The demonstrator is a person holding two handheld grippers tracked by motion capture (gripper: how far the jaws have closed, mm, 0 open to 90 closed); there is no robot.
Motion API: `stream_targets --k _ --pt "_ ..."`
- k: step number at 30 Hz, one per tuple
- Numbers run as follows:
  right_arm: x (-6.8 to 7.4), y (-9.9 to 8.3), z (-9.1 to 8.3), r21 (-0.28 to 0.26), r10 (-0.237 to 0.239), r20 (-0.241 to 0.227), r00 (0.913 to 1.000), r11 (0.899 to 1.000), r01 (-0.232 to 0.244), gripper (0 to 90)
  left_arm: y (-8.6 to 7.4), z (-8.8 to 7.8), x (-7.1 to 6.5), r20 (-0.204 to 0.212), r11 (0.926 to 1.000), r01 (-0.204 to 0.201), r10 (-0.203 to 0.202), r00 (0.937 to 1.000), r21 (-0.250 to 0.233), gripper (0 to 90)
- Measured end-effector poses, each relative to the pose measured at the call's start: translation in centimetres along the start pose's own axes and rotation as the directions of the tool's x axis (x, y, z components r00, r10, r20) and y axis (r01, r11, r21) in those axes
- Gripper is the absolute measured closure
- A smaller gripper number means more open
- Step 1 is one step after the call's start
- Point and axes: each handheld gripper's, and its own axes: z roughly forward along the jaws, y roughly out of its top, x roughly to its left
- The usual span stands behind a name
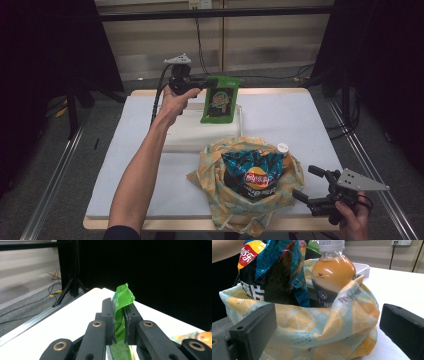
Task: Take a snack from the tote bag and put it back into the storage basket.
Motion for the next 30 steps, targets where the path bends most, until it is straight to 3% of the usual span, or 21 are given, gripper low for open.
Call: stream_targets --k 11,30 --pt "0.0 0.0 0.0 0.009 0.006 -0.009 0.9999 1.0 -0.006 0.6 -2.6 2.6 3.2 -0.027 0.9974 0.044 -0.043 0.9987 0.058 81.9" --pt "0.0 0.0 -0.1 0.012 -0.002 -0.008 1.0 1.0 0.002 0.6 -4.2 4.6 4.4 -0.089 0.9932 0.045 -0.035 0.9954 0.107 81.7"
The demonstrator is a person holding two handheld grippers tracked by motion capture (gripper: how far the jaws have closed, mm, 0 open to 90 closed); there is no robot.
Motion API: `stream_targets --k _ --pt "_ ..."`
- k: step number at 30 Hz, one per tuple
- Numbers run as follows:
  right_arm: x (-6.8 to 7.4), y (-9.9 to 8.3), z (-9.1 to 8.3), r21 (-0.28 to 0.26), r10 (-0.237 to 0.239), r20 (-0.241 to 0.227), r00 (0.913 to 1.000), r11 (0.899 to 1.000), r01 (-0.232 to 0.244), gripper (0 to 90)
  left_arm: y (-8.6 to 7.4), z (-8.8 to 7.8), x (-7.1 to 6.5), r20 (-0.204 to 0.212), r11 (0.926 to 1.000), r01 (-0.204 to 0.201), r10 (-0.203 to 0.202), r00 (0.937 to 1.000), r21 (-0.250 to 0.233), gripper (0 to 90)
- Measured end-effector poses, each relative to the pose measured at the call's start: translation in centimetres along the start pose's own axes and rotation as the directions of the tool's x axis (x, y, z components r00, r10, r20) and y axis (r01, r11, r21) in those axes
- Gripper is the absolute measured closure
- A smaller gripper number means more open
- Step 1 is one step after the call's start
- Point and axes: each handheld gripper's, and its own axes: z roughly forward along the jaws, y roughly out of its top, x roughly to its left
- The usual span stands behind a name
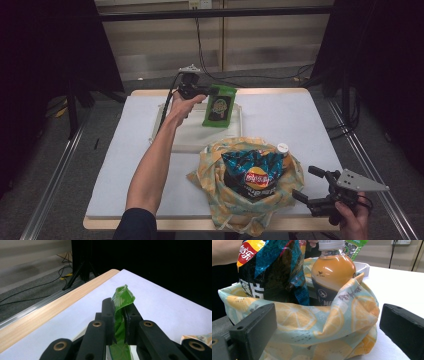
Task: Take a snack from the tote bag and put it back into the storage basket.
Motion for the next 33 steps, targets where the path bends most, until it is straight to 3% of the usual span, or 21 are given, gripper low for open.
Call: stream_targets --k 3,5,11,13,20,30,33 --pt "0.0 0.0 0.0 -0.006 0.004 0.007 1.0 1.0 -0.004 0.6 -0.1 0.3 0.1 -0.016 1.0 -0.006 0.006 0.9998 0.002 81.3" --pt "0.0 0.0 -0.1 -0.006 0.002 0.005 1.0 1.0 -0.001 0.6 -0.1 0.4 0.3 -0.05 0.9995 -0.029 0.03 0.9983 0.016 80.7" --pt "0.1 0.0 0.0 -0.007 0.005 0.003 1.0 1.0 -0.005 0.6 0.2 1.2 0.6 -0.058 0.9972 -0.055 0.058 0.9966 0.052 78.6" --pt "0.0 0.0 0.0 -0.007 0.008 0.005 1.0 1.0 -0.008 0.6 0.3 1.8 0.5 -0.078 0.9948 -0.071 0.076 0.994 0.074 76.4" --pt "0.1 0.0 -0.1 -0.001 0.003 -0.005 1.0 1.0 -0.003 0.6 -0.3 3.2 1.1 -0.091 0.9958 -0.031 0.039 0.9951 0.086 72.7" --pt "0.2 0.0 -0.2 -0.004 0.001 -0.003 1.0 1.0 -0.001 0.6 -1.0 3.1 1.7 -0.106 0.995 0.003 0.008 0.9943 0.1 63.9" --pt "0.2 0.0 -0.1 -0.001 -0.001 -0.004 1.0 1.0 0.001 0.6 -1.0 3.0 1.9 -0.112 0.996 0.007 0.003 0.9937 0.089 56.7"
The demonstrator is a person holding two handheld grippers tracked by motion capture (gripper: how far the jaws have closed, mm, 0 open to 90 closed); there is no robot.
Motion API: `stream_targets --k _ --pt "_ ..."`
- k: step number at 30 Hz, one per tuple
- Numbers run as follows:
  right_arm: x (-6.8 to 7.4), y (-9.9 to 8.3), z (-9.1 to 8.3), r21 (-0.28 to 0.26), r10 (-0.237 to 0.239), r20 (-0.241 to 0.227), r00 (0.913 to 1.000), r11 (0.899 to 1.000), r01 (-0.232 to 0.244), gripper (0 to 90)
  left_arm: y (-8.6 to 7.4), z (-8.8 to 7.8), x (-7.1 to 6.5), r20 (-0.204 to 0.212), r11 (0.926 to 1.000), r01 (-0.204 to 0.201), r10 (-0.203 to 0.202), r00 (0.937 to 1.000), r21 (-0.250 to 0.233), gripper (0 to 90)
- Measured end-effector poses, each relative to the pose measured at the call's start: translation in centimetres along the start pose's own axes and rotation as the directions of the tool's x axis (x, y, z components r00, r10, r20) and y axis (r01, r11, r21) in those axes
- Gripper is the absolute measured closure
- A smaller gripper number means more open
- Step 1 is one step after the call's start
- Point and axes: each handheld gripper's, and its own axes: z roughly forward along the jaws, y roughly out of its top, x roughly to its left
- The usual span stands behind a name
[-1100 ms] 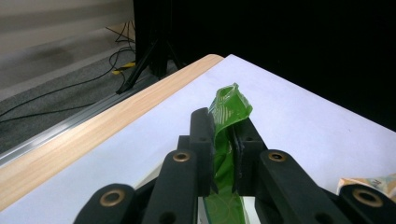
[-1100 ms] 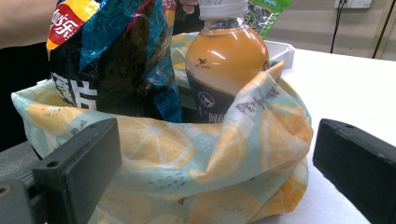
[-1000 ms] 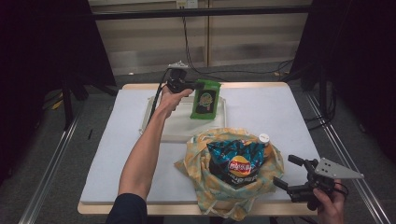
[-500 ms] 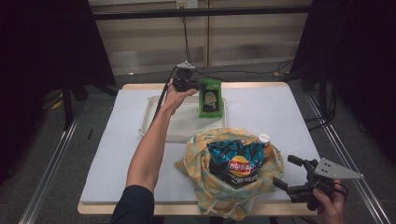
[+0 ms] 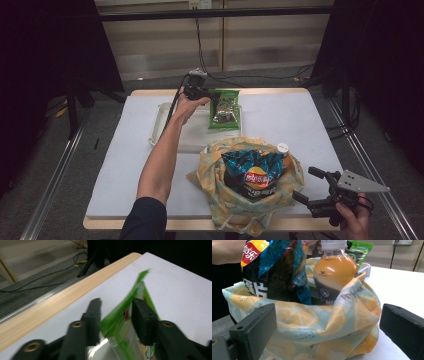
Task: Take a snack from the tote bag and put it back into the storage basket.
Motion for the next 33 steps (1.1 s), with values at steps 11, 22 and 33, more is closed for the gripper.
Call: stream_targets --k 11,22,33 --pt "-0.1 0.0 0.0 0.001 0.001 0.001 1.0 1.0 -0.001 0.8 0.4 -0.8 0.1 -0.021 0.9993 0.004 -0.004 0.9998 -0.037 47.4" --pt "0.0 0.0 0.0 -0.001 0.002 0.006 1.0 1.0 -0.002 0.7 0.1 -1.7 -1.7 0.067 1.0 0.002 -0.002 0.9977 -0.001 76.0" --pt "-0.2 0.0 -0.1 0.004 -0.004 0.01 0.9999 1.0 0.004 0.6 -3.6 -1.4 -4.6 0.17 0.9931 -0.039 0.02 0.9852 0.111 90.0"
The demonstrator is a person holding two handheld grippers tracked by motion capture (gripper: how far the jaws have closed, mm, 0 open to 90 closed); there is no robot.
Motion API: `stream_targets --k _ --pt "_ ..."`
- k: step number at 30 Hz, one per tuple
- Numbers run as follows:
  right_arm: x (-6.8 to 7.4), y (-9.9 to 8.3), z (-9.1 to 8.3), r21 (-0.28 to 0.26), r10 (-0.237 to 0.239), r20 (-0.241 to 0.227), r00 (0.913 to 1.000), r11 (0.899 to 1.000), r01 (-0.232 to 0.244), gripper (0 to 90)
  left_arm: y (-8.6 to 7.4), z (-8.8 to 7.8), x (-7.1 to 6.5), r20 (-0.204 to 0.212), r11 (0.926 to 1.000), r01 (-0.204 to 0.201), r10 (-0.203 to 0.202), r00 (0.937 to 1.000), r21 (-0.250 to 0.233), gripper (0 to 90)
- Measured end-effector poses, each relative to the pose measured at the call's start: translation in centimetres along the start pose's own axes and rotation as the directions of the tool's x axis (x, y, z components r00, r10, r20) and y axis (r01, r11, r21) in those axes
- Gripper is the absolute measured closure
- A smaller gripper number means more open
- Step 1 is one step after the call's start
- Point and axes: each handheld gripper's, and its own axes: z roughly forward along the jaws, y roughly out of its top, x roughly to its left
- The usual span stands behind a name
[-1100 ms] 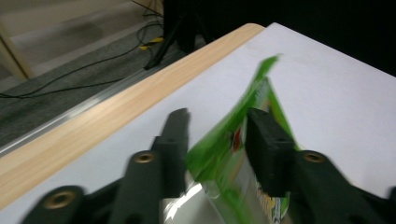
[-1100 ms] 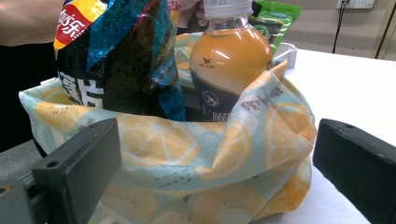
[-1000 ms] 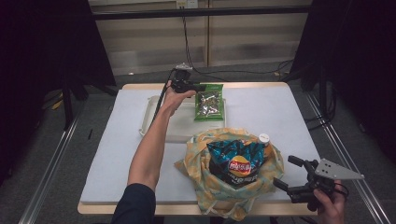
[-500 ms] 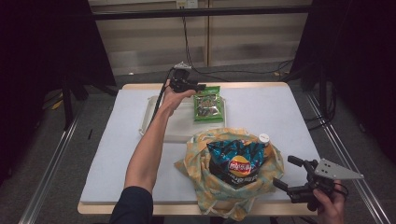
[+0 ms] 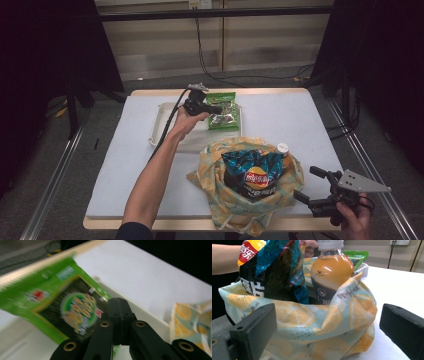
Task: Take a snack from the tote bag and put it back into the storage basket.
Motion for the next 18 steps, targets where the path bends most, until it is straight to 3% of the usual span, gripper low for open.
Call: stream_targets --k 3,5,7,9,13,14,16,18 --pt "0.0 0.0 0.1 -0.004 0.001 0.008 1.0 1.0 -0.001 0.7 -0.8 0.4 -0.1 -0.008 0.9992 -0.02 0.02 0.9998 0.035 90.0" --pt "0.1 0.0 0.1 -0.003 -0.005 0.005 1.0 1.0 0.005 0.7 -1.2 0.8 0.0 -0.001 0.9988 -0.003 0.003 1.0 0.05 90.0" --pt "0.1 0.0 0.1 -0.003 -0.006 0.009 0.9999 1.0 0.006 0.7 -1.5 1.4 -0.2 0.018 0.9963 -0.02 0.018 0.9997 0.084 90.0" --pt "0.0 0.0 0.1 -0.003 -0.002 0.008 1.0 1.0 0.002 0.6 -1.6 1.9 -0.4 0.02 0.9876 -0.046 0.043 0.9989 0.15 90.0" --pt "0.0 0.0 0.1 -0.003 0.005 0.01 0.9999 1.0 -0.005 0.6 -2.0 2.8 -0.2 0.021 0.986 -0.037 0.034 0.9992 0.163 90.0" --pt "0.0 0.0 0.1 -0.003 0.006 0.01 0.9999 1.0 -0.006 0.6 -2.0 2.8 -0.1 0.017 0.9808 -0.035 0.032 0.9993 0.192 90.0" --pt "0.0 0.0 0.1 -0.004 0.004 0.009 0.9999 1.0 -0.004 0.6 -2.2 3.2 0.1 0.012 0.9796 -0.033 0.031 0.9994 0.198 90.0" --pt "-0.1 0.0 0.0 -0.004 -0.002 0.008 1.0 1.0 0.002 0.6 -2.0 3.3 0.2 -0.013 0.9791 -0.024 0.028 0.9995 0.202 90.0"
